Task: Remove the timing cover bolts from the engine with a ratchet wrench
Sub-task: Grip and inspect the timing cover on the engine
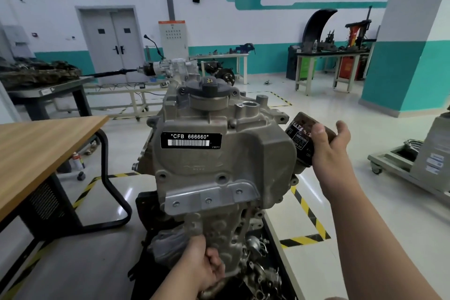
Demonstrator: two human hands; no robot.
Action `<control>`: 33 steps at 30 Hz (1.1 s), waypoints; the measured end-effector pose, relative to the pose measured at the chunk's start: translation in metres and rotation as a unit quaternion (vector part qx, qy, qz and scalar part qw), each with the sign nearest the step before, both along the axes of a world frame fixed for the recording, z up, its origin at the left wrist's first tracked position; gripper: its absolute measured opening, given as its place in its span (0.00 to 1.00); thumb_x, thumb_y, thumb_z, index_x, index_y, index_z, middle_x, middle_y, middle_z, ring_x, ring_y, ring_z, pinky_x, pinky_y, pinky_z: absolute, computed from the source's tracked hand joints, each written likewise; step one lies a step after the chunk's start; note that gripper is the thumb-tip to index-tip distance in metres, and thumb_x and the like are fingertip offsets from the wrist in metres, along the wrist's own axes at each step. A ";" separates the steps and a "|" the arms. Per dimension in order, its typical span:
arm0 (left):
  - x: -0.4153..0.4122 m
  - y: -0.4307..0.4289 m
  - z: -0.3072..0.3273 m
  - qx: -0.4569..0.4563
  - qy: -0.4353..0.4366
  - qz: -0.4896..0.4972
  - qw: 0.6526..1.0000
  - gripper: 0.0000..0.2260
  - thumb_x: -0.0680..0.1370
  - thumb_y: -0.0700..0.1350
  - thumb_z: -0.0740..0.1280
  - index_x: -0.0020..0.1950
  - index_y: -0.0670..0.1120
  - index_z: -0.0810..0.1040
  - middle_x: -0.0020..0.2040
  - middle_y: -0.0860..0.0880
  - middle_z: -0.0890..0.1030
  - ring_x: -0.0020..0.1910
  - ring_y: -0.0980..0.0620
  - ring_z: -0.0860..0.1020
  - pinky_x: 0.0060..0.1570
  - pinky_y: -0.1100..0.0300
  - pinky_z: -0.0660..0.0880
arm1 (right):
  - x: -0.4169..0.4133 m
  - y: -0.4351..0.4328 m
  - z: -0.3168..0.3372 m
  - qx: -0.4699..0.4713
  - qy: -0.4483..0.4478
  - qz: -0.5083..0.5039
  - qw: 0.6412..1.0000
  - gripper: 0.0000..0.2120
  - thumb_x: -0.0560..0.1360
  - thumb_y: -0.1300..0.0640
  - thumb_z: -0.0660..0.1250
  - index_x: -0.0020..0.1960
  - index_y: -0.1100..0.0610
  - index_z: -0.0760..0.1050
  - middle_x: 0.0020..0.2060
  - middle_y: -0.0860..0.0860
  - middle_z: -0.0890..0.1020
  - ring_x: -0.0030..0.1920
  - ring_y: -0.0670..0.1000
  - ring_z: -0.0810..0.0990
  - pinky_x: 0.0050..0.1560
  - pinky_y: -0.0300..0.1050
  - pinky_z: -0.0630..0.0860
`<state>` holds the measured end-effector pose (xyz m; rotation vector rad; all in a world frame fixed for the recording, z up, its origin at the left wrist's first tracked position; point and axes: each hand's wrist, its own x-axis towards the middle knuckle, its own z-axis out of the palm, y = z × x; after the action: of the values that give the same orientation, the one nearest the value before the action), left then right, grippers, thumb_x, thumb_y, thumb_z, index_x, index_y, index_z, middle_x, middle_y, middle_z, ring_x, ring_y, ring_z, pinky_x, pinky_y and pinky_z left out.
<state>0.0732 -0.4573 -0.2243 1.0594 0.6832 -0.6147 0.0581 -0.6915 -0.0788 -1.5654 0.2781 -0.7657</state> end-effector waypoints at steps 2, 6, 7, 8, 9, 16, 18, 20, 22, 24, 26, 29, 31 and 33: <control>0.001 -0.003 -0.001 -0.010 0.001 0.013 1.000 0.22 0.81 0.58 0.50 0.38 0.46 0.70 0.20 0.52 0.60 0.22 0.53 0.57 0.35 0.60 0.65 | -0.007 -0.002 -0.016 0.068 0.009 -0.008 0.998 0.39 0.71 0.32 0.54 0.77 0.48 0.51 0.60 0.45 0.73 0.59 0.50 0.75 0.53 0.49 0.71; 0.003 -0.010 -0.004 -0.027 -0.004 0.032 0.999 0.22 0.82 0.58 0.50 0.36 0.45 0.67 0.18 0.52 0.60 0.26 0.52 0.57 0.36 0.58 0.66 | -0.018 0.034 -0.099 0.108 0.218 -0.043 0.969 0.22 0.78 0.46 0.59 0.69 0.55 0.67 0.52 0.53 0.78 0.52 0.54 0.79 0.51 0.53 0.75; 0.003 -0.011 -0.005 -0.024 -0.008 0.031 0.999 0.22 0.81 0.59 0.50 0.36 0.45 0.68 0.18 0.52 0.60 0.26 0.52 0.57 0.36 0.58 0.67 | -0.018 0.049 -0.122 0.051 0.283 -0.010 0.958 0.19 0.78 0.52 0.60 0.67 0.57 0.69 0.52 0.54 0.79 0.51 0.55 0.78 0.50 0.50 0.75; 0.003 -0.011 -0.006 -0.019 -0.010 0.025 0.999 0.22 0.81 0.59 0.49 0.36 0.46 0.68 0.19 0.52 0.60 0.26 0.52 0.57 0.36 0.58 0.67 | -0.018 0.064 -0.144 0.010 0.340 0.032 0.940 0.16 0.78 0.58 0.60 0.65 0.59 0.72 0.49 0.54 0.79 0.49 0.54 0.78 0.45 0.46 0.74; 0.004 -0.010 -0.006 -0.015 -0.010 0.017 1.000 0.23 0.81 0.60 0.49 0.36 0.46 0.68 0.19 0.52 0.60 0.26 0.52 0.57 0.36 0.58 0.67 | -0.018 0.078 -0.165 -0.049 0.386 0.076 0.918 0.15 0.78 0.62 0.59 0.63 0.62 0.74 0.47 0.54 0.80 0.46 0.54 0.78 0.43 0.44 0.73; 0.005 0.002 -0.006 0.030 0.012 -0.063 0.998 0.25 0.80 0.64 0.47 0.37 0.46 0.68 0.22 0.52 0.61 0.24 0.53 0.59 0.39 0.57 0.67 | -0.010 0.103 -0.232 -0.076 0.488 0.101 0.864 0.14 0.78 0.52 0.61 0.57 0.60 0.76 0.52 0.57 0.82 0.44 0.55 0.74 0.43 0.40 0.67; 0.004 0.003 -0.007 0.047 0.009 -0.073 0.996 0.26 0.79 0.66 0.46 0.37 0.47 0.67 0.22 0.52 0.62 0.22 0.53 0.59 0.39 0.57 0.68 | -0.005 0.103 -0.235 -0.042 0.486 0.093 0.868 0.14 0.77 0.53 0.63 0.56 0.61 0.78 0.48 0.57 0.82 0.46 0.57 0.76 0.42 0.40 0.66; 0.006 0.003 -0.008 0.057 0.007 -0.077 0.995 0.28 0.78 0.67 0.45 0.36 0.46 0.67 0.22 0.51 0.62 0.22 0.53 0.59 0.37 0.57 0.68 | -0.001 0.102 -0.241 -0.029 0.464 0.092 0.881 0.12 0.77 0.54 0.64 0.52 0.62 0.80 0.47 0.58 0.83 0.47 0.57 0.78 0.42 0.41 0.66; 0.007 0.004 -0.009 0.067 0.010 -0.084 0.994 0.29 0.78 0.68 0.44 0.36 0.46 0.67 0.22 0.51 0.62 0.22 0.53 0.59 0.36 0.57 0.68 | 0.002 0.102 -0.246 -0.034 0.450 0.097 0.887 0.10 0.78 0.55 0.64 0.46 0.61 0.80 0.42 0.56 0.83 0.43 0.55 0.77 0.41 0.41 0.66; 0.008 0.004 -0.008 0.073 0.011 -0.092 0.993 0.29 0.78 0.68 0.43 0.37 0.46 0.67 0.22 0.51 0.62 0.23 0.52 0.59 0.36 0.57 0.68 | 0.005 0.103 -0.248 -0.038 0.429 0.091 0.898 0.09 0.77 0.56 0.64 0.42 0.57 0.80 0.38 0.53 0.81 0.42 0.53 0.78 0.40 0.41 0.66; 0.008 0.004 -0.008 0.074 0.011 -0.094 0.993 0.30 0.78 0.69 0.43 0.39 0.46 0.68 0.22 0.51 0.62 0.22 0.52 0.60 0.36 0.58 0.68 | 0.006 0.104 -0.249 -0.045 0.419 0.081 0.903 0.09 0.77 0.57 0.64 0.39 0.55 0.79 0.35 0.51 0.80 0.41 0.52 0.77 0.36 0.41 0.66; 0.007 0.003 -0.008 0.068 0.011 -0.090 0.994 0.28 0.78 0.68 0.43 0.39 0.46 0.68 0.21 0.52 0.62 0.20 0.53 0.59 0.37 0.57 0.68 | 0.007 0.105 -0.252 -0.035 0.406 0.073 0.910 0.14 0.76 0.59 0.64 0.33 0.52 0.76 0.30 0.49 0.78 0.35 0.50 0.74 0.29 0.38 0.63; 0.007 0.003 -0.008 0.061 0.011 -0.087 0.994 0.27 0.79 0.67 0.44 0.39 0.46 0.68 0.21 0.52 0.61 0.20 0.53 0.59 0.38 0.57 0.68 | 0.008 0.106 -0.254 -0.012 0.395 0.073 0.916 0.17 0.76 0.61 0.65 0.28 0.53 0.74 0.26 0.49 0.77 0.31 0.48 0.72 0.29 0.40 0.64; 0.006 0.003 -0.008 0.056 0.015 -0.089 0.994 0.27 0.79 0.66 0.45 0.38 0.46 0.68 0.22 0.52 0.61 0.21 0.54 0.59 0.39 0.57 0.68 | 0.008 0.107 -0.256 0.020 0.391 0.073 0.917 0.17 0.76 0.62 0.65 0.28 0.55 0.77 0.25 0.50 0.78 0.30 0.50 0.74 0.31 0.41 0.65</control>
<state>0.0795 -0.4545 -0.2325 1.2254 0.6590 -0.7535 0.0661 -0.5842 -0.3350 -1.7710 0.7429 0.0212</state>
